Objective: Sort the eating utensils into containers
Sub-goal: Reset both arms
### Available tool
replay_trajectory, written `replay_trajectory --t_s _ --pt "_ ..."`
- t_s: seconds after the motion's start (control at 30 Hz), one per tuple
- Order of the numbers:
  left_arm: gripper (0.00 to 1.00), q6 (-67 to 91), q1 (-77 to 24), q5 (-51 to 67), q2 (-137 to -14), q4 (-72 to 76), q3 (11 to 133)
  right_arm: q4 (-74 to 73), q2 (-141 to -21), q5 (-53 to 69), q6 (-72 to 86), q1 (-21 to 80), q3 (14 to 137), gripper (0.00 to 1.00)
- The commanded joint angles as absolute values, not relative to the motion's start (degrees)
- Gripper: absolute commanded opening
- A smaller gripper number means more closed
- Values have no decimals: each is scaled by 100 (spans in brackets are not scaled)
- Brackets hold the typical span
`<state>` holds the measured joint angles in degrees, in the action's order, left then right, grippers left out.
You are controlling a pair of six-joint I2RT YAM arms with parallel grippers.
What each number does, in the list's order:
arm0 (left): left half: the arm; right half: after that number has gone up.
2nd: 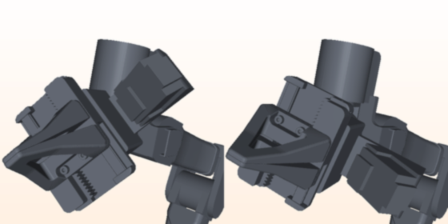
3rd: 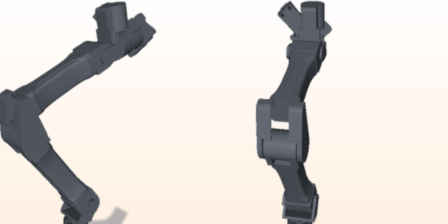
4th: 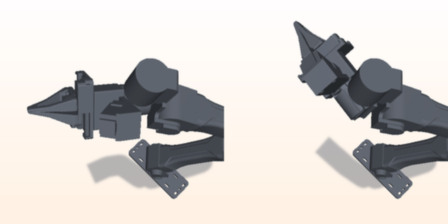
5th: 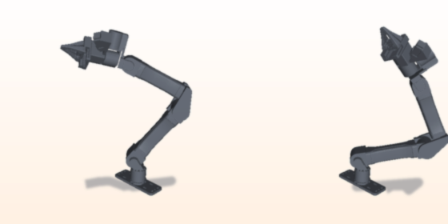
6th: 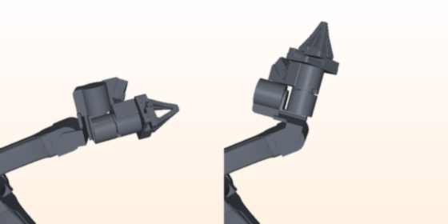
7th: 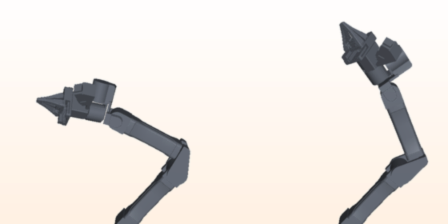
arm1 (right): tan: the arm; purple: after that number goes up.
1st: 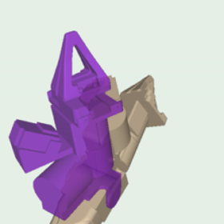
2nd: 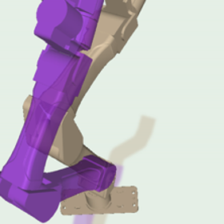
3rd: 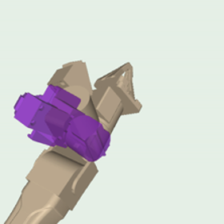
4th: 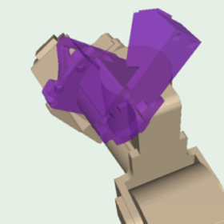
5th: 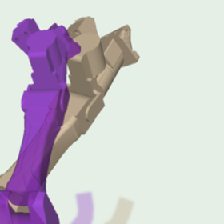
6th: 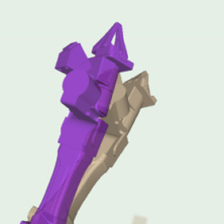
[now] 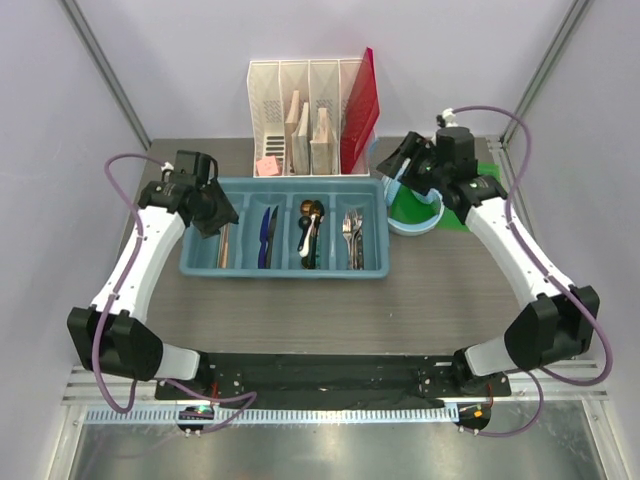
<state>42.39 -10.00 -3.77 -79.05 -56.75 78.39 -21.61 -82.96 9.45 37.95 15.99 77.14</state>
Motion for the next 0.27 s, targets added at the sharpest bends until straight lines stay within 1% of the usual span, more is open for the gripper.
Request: replay_trajectory --t_s 0.0,0.07,0.1,0.13,0.17,0.23 --pt "49 3885 -976 -62 -7989 -5414 8244 -2373 -7568 589 3305 926 7700 70" --pt "49 3797 -975 -35 -8068 -5370 8271 -2487 -7349 484 3243 625 7595 70" --pt "48 3788 -976 182 -8077 -5344 8271 -2487 -7287 431 3217 380 7542 71" --pt "45 3753 -984 359 -8095 -5265 8227 -2548 -7225 387 3121 274 7480 72" --pt "44 3779 -984 369 -8103 -5212 8174 -2610 -7172 308 3085 177 7401 74" --pt "46 3797 -984 369 -8156 -5264 8191 -2715 -7049 299 2997 -95 7322 76"
